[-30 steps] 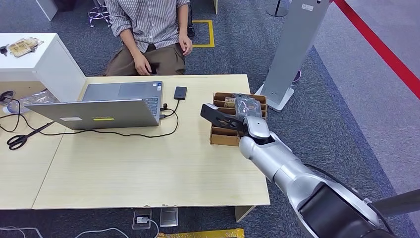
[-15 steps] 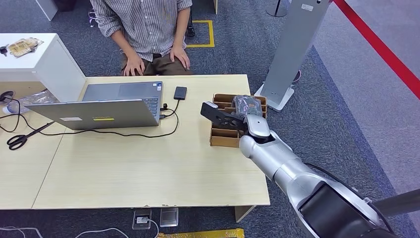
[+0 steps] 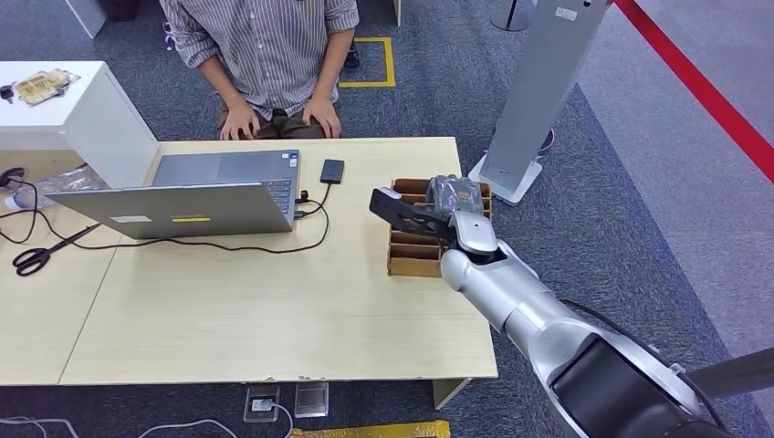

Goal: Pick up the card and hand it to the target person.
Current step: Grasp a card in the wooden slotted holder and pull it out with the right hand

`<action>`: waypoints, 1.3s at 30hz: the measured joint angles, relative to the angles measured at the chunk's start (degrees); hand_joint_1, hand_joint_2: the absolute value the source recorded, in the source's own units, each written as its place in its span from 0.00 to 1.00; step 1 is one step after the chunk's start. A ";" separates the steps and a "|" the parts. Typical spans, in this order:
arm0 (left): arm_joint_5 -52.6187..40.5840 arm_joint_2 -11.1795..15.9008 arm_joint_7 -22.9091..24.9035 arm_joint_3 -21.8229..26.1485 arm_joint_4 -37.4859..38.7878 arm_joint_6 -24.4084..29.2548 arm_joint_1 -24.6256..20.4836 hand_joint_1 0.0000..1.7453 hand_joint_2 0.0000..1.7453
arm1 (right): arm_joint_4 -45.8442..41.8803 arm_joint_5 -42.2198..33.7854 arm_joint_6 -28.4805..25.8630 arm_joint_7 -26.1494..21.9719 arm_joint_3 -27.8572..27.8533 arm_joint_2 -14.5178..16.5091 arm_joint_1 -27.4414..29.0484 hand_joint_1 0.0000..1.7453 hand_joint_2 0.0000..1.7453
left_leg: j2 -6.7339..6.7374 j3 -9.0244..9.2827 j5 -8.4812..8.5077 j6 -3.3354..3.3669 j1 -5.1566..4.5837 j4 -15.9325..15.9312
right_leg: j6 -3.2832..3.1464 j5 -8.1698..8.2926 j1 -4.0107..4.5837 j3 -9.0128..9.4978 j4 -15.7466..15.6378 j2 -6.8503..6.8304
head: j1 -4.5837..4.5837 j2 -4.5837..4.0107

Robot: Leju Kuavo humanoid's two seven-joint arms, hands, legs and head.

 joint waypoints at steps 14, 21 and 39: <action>-0.95 0.00 -0.63 -0.70 0.00 0.90 -0.01 0.00 1.00 | 0.00 -0.11 -1.38 -0.44 0.00 0.02 0.02 1.00 1.00 | 0.00 0.00 0.00 0.00 0.00 0.00 | 0.00 0.00 0.00 0.00 0.00 0.00 | 0.00 -0.01; -0.31 0.00 -0.59 -0.85 0.00 0.96 0.00 0.00 1.00 | -0.02 -0.07 -3.04 -0.67 -0.02 0.02 0.07 1.00 1.00 | 0.00 0.00 0.00 0.00 0.00 0.00 | 0.00 0.00 0.00 0.00 0.00 0.00 | 0.00 -0.01; 1.70 0.35 -0.08 -0.77 0.00 1.27 0.30 0.00 1.00 | -33.27 -5.11 10.61 5.11 -4.48 -8.32 0.75 1.00 1.00 | 0.02 0.02 0.00 -0.01 0.00 0.01 | 0.00 0.00 0.00 -0.04 0.01 0.02 | -0.03 -0.01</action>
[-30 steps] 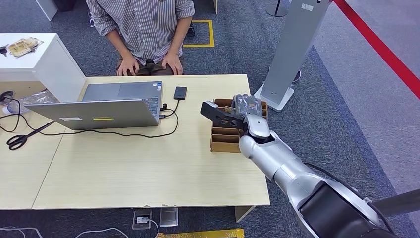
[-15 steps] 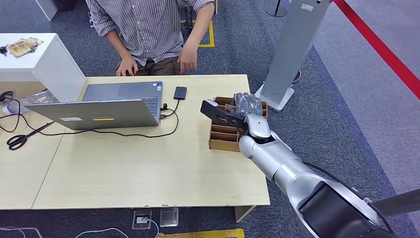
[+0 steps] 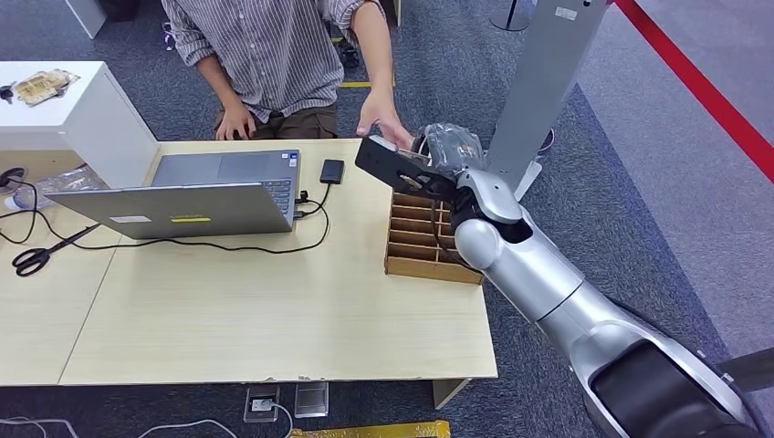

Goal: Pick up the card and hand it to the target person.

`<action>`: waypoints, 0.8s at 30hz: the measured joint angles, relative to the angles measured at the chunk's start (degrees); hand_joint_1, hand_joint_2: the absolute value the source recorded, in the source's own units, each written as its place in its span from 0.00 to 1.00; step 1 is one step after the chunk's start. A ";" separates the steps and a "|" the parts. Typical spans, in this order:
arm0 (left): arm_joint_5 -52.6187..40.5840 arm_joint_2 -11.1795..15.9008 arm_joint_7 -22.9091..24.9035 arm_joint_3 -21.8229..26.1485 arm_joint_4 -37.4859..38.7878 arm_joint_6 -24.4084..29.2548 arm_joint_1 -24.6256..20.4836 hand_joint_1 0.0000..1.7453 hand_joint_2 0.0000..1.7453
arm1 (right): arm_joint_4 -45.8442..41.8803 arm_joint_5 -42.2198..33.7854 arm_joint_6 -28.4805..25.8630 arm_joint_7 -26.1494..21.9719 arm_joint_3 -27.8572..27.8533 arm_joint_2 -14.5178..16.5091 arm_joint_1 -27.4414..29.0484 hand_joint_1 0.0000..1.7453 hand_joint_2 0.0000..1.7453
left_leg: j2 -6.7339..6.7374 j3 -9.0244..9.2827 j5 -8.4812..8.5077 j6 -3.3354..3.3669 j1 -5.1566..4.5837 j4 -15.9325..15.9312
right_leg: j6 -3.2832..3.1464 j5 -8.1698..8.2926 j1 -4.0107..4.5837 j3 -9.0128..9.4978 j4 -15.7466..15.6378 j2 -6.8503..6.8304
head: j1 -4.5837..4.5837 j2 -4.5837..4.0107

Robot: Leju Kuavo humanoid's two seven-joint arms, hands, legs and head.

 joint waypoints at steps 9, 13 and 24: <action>-0.62 -0.03 0.14 0.00 0.00 -0.16 0.00 0.00 1.00 | -10.68 5.89 -13.02 -8.24 -2.64 -2.11 4.28 1.00 1.00 | 0.02 0.00 0.00 0.00 0.00 0.00 | 0.00 0.00 0.00 0.01 0.00 0.02 | 0.02 0.00; -1.17 -0.04 -0.13 0.00 0.00 -0.31 -0.02 0.00 1.00 | -10.13 1.29 -19.27 -16.75 -4.11 -2.10 6.13 1.00 1.00 | 0.01 0.00 0.00 0.00 0.00 0.00 | 0.00 0.00 0.00 0.02 0.01 0.02 | 0.01 0.00; -1.75 -0.04 -0.24 -0.02 0.00 -0.37 -0.05 0.00 1.00 | -7.22 -2.00 -21.93 -19.62 -5.53 -2.10 8.22 0.50 1.00 | 0.01 -0.02 0.00 0.00 0.00 0.00 | 0.00 0.00 0.00 0.01 0.01 0.02 | 0.02 0.00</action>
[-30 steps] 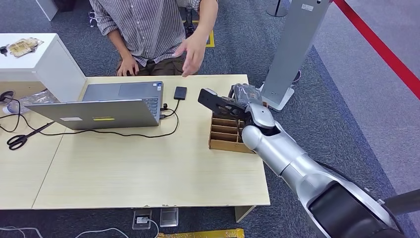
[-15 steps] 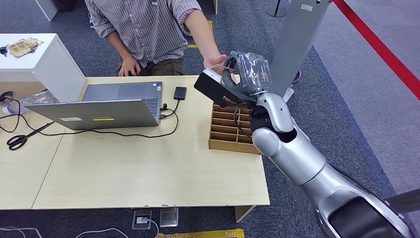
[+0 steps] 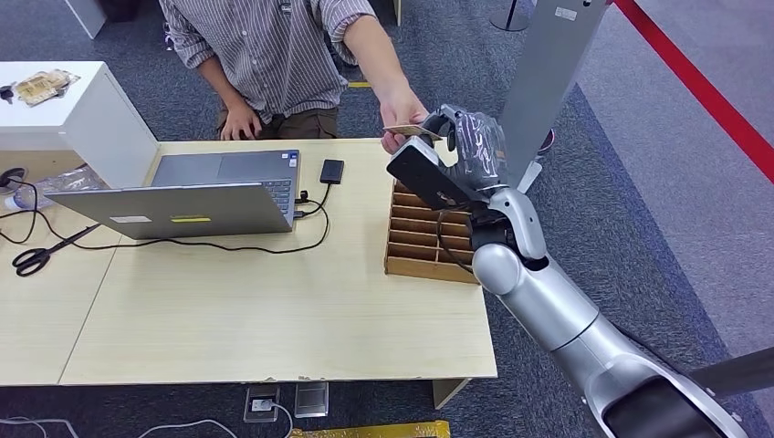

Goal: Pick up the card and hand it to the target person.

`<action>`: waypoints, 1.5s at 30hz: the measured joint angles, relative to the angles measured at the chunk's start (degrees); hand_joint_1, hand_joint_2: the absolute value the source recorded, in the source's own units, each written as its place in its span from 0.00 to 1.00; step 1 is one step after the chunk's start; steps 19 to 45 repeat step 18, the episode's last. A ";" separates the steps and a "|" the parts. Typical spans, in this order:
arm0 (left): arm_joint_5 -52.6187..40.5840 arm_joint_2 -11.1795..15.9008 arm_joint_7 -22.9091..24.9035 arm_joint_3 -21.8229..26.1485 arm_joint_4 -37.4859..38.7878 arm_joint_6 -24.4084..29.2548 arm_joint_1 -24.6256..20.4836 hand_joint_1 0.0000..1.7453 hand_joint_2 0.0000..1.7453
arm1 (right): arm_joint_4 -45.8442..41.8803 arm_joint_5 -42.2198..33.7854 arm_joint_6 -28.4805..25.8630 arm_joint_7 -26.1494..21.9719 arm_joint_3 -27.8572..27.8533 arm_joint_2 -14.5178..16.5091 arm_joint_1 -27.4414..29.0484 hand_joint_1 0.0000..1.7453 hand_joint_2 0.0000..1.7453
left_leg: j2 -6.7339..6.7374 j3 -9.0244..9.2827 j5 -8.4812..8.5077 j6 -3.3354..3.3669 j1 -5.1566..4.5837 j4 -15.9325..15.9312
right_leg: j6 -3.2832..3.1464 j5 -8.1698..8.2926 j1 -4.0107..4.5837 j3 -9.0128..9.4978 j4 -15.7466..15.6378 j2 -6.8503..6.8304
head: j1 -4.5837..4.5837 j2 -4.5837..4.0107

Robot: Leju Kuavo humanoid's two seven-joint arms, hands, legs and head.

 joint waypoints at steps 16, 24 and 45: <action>1.12 0.01 -0.19 0.19 0.00 0.44 -0.03 0.00 0.00 | -0.48 -30.90 0.34 -12.03 -1.12 -0.31 5.37 0.00 1.00 | -0.01 0.02 0.00 0.00 0.00 0.00 | 0.00 -0.01 0.00 0.00 -0.01 -0.01 | 0.00 0.00; 1.40 0.02 0.22 0.36 0.00 0.78 0.02 0.00 0.00 | -1.56 -36.95 0.37 -14.33 -1.60 -0.66 7.65 0.00 1.00 | -0.01 0.02 -0.01 0.00 0.00 0.00 | 0.00 -0.01 0.00 0.00 -0.01 -0.01 | 0.00 0.00; 1.40 0.02 0.22 0.36 0.00 0.78 0.02 0.00 0.00 | -1.56 -36.95 0.37 -14.33 -1.60 -0.66 7.65 0.00 1.00 | -0.01 0.02 -0.01 0.00 0.00 0.00 | 0.00 -0.01 0.00 0.00 -0.01 -0.01 | 0.00 0.00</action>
